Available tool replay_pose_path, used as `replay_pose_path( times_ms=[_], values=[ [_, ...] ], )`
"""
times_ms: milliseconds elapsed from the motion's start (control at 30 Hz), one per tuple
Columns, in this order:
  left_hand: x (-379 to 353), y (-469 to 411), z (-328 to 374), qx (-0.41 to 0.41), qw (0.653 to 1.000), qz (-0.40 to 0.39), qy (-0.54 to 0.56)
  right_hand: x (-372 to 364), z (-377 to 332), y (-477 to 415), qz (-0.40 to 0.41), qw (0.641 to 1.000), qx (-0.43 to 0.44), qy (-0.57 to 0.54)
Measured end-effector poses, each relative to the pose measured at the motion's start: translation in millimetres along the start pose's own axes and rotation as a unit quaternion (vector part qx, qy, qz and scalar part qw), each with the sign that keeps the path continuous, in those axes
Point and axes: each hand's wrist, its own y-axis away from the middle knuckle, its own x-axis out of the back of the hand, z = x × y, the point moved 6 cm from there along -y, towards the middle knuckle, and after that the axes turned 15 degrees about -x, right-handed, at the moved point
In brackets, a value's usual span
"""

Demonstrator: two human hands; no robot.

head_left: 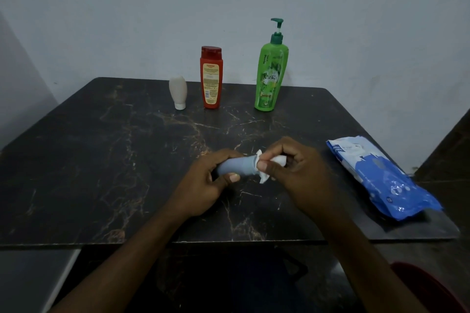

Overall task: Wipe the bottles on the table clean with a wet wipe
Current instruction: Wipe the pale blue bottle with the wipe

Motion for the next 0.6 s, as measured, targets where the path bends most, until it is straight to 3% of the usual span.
replay_pose_path(
  times_ms=[233,467,600],
  values=[
    [-1,0,0,0.01,1.0,0.001,-0.002,6,25,-4,-0.03,0.995,-0.094,-0.012],
    [19,0,-7,0.081,0.989,0.122,-0.005,18,34,-19,0.001,0.99,-0.131,-0.061],
    [36,-18,-10,0.094,0.989,0.08,-0.087,13,45,-43,0.011,0.981,-0.171,-0.092]
  ],
)
